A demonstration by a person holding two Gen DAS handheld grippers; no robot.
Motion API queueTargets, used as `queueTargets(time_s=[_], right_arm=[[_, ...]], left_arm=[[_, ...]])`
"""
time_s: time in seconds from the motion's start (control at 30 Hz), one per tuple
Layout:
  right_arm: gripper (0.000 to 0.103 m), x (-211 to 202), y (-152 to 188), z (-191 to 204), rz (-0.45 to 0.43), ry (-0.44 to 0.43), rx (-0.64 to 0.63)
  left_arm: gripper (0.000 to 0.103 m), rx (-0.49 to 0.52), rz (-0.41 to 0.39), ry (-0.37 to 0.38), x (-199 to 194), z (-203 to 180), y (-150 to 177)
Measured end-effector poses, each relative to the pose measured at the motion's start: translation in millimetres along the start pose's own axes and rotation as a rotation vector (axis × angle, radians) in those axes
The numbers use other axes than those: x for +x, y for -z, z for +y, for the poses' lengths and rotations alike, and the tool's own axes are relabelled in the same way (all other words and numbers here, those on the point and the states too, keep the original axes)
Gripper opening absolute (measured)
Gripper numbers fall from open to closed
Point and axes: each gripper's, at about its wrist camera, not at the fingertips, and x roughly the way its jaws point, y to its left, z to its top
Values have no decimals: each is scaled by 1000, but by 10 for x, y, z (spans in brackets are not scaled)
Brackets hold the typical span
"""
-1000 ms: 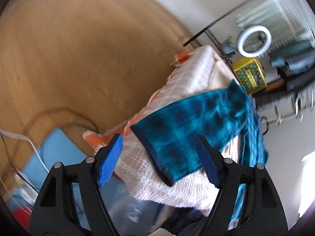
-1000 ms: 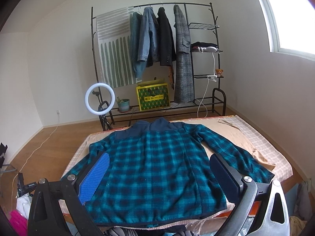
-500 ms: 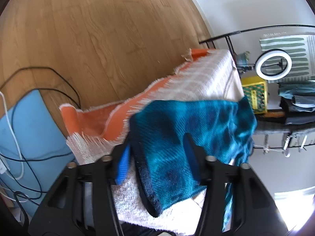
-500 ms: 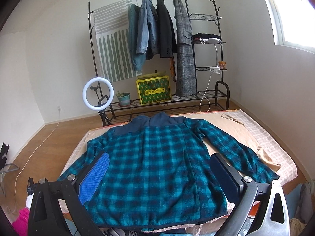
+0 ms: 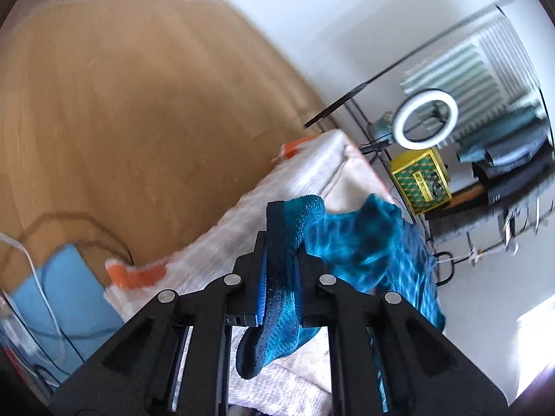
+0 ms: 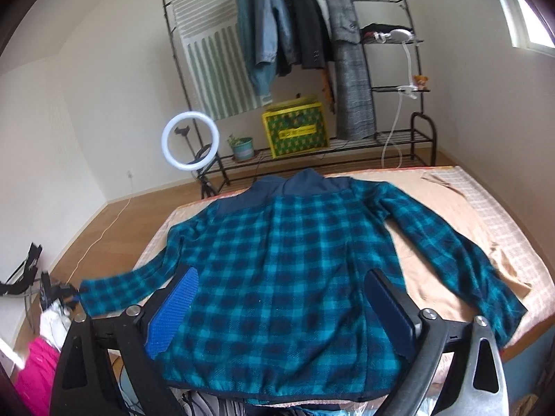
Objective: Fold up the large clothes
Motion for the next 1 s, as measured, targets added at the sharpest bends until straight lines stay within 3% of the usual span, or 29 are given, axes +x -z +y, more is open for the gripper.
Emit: queueTargets(time_s=[0.17, 0.3, 0.4, 0.7, 0.83, 1.0], right_arm=[[71, 448, 87, 35, 92, -100, -20], [61, 761, 198, 91, 157, -164, -35], [60, 968, 236, 132, 196, -180, -59], [56, 1568, 25, 344, 268, -297, -82], [55, 1828, -55, 494, 303, -373, -92], [54, 2237, -212, 649, 347, -468, -98]], left_arm=[[10, 106, -88, -5, -312, -471, -125], [10, 166, -125, 113, -620, -850, -77], [10, 268, -105, 201, -787, -1237, 129], [10, 618, 50, 403, -945, -2373, 1180], [10, 721, 173, 444, -869, -2602, 1708], [10, 816, 316, 433, -751, -2598, 2293]])
